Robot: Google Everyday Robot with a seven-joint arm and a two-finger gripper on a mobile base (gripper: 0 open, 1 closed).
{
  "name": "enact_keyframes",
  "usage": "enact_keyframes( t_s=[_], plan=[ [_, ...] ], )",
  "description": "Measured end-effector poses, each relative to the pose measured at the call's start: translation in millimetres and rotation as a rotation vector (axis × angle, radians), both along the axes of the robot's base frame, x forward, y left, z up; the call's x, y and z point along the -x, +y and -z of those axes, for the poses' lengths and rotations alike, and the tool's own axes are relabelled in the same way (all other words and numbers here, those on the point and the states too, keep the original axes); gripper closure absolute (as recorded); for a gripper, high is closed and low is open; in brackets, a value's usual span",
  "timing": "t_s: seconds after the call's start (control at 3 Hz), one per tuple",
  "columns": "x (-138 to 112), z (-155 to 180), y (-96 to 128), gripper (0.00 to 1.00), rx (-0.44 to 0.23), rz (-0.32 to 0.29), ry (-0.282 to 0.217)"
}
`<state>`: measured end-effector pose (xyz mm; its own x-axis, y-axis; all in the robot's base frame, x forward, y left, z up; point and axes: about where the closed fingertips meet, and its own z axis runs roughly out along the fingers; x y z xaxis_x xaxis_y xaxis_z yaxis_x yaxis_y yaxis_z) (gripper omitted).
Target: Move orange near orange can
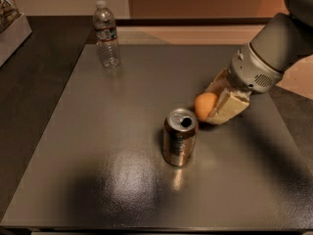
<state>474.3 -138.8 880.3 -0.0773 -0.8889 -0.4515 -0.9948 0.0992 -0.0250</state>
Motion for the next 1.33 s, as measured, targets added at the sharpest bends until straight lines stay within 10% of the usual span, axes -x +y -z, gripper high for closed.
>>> enact_keyframes(
  t_s=[0.33, 1.33],
  plan=[
    [14.5, 7.1, 8.2, 1.0, -0.026, -0.041, 0.004],
    [29.3, 18.0, 15.3, 0.36, -0.062, -0.062, 0.01]
  ],
)
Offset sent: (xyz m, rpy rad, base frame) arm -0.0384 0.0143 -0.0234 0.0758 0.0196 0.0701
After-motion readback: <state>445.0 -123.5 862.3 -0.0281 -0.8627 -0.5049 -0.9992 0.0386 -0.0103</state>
